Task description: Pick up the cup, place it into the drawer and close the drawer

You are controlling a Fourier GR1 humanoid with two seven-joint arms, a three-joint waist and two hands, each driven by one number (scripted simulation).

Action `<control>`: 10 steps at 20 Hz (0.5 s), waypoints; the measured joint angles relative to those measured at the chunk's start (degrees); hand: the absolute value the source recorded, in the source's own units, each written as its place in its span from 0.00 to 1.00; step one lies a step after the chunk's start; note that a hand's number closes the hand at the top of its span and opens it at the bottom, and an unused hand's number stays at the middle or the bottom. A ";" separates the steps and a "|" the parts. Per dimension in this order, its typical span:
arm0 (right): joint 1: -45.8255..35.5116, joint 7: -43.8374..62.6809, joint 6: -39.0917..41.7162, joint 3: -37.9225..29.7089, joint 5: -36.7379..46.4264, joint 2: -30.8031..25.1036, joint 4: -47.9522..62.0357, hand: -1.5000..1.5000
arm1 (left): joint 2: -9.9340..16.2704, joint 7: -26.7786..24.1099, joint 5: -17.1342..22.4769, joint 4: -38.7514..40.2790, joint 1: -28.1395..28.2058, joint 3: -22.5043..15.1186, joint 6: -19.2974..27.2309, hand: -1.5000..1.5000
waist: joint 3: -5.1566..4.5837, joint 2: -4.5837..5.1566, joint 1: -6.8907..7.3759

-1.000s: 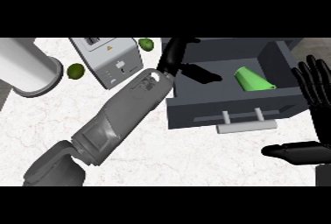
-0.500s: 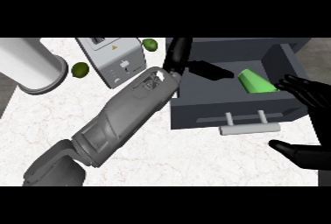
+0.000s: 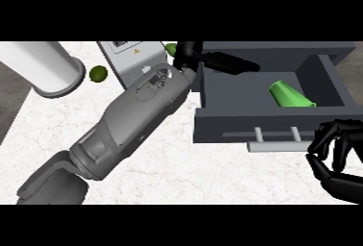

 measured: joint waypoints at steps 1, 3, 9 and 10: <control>0.98 0.10 -0.13 0.52 1.70 -0.15 -1.25 1.00 | 0.89 0.58 0.00 -1.16 0.61 0.28 -0.19 0.00 | 0.00 -0.11 0.24; 2.21 -0.91 0.03 0.64 4.50 -0.76 -1.64 1.00 | 3.59 1.89 0.10 -3.51 1.61 1.27 -0.91 0.00 | -0.01 -0.22 0.68; 0.96 0.83 -3.44 4.41 14.46 0.36 -0.77 1.00 | 9.45 4.12 -0.07 -12.72 8.84 3.10 -2.37 0.00 | -0.01 -0.27 1.66; 0.60 0.30 -4.08 4.88 16.13 0.58 0.27 1.00 | 10.98 4.77 0.01 -14.43 9.86 3.61 -2.83 0.00 | -0.02 -0.27 1.82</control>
